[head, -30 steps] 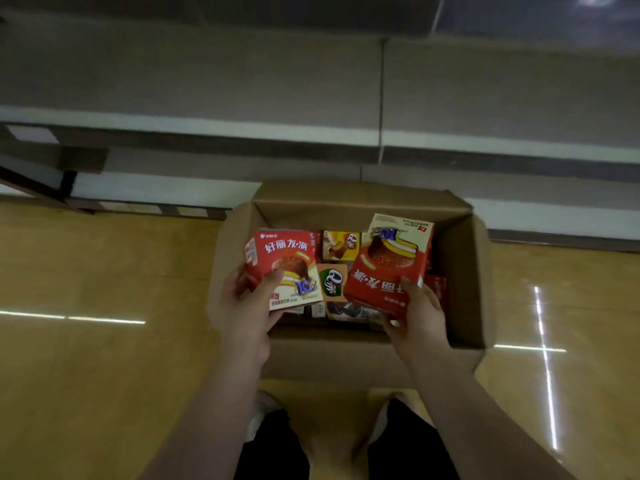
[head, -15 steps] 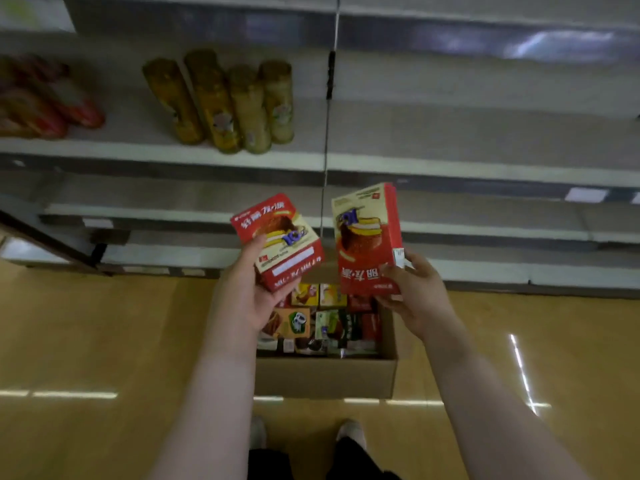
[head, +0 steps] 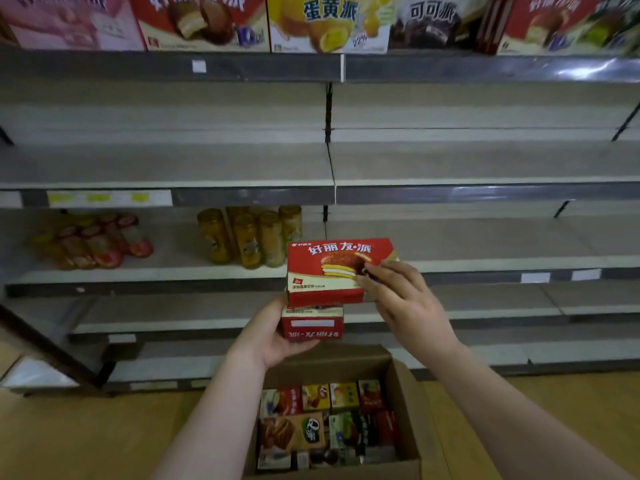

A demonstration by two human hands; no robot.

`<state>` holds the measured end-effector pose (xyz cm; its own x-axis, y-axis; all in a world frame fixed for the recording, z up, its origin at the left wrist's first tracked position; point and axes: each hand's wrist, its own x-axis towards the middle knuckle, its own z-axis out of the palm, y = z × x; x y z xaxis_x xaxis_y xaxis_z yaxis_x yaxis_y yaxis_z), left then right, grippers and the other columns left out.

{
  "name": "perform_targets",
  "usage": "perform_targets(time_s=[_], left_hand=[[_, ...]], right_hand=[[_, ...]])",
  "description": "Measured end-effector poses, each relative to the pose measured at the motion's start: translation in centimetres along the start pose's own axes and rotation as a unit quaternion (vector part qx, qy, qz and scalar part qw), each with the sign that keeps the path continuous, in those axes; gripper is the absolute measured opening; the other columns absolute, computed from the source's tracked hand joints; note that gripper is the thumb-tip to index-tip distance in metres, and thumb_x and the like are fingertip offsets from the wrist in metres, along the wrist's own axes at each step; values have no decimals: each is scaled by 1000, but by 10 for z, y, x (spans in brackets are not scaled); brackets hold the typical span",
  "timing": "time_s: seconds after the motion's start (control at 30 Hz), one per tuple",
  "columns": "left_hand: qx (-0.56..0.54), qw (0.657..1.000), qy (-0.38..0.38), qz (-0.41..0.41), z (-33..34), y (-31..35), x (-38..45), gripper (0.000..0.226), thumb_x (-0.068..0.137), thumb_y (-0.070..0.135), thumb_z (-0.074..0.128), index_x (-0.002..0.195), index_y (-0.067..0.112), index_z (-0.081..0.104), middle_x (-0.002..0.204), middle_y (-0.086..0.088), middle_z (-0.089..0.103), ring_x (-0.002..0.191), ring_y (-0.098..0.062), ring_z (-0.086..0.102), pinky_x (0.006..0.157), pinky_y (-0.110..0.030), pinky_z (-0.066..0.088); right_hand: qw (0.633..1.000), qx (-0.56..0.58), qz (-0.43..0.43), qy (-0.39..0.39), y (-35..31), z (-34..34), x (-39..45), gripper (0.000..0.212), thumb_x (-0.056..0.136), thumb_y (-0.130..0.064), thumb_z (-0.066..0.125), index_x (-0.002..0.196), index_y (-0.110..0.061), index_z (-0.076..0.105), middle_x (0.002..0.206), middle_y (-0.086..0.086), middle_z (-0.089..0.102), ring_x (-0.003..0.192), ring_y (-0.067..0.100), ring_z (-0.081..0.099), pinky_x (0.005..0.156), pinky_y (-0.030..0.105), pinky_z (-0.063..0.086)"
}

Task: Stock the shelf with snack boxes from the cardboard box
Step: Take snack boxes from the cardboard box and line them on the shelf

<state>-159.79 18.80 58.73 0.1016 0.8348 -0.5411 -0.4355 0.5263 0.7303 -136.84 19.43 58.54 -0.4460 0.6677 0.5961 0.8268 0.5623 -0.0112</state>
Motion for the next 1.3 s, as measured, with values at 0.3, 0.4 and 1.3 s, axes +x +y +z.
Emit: perform_targets(time_s=[0.3,0.4,1.3], left_hand=[[-55,994,-89,29,4,5,-2,48,78,40,61,118,13,62,109,-21,70,107,-41,64,91,-61,49],[-41,994,-95,41,7,13,4,44,78,39,62,115,14,63,103,-19,72,104,-39,65,89,-59,51],[92,959,-112,242,350,78,0,46,80,46,71,111,13,64,97,-12,75,85,-26,73,75,-46,59]], right_hand=[[953,251,160,-65,-19,-25,7,38,78,-51,56,116,-50,58,156,-17,14,145,23,21,100,41,46],[812,464,354,8,-32,-35,22,42,72,-49,63,114,-44,61,144,-20,34,131,12,43,86,27,56],[501,717,470,118,220,-243,36,20,88,-18,65,102,-4,61,86,11,70,72,19,67,53,24,56]])
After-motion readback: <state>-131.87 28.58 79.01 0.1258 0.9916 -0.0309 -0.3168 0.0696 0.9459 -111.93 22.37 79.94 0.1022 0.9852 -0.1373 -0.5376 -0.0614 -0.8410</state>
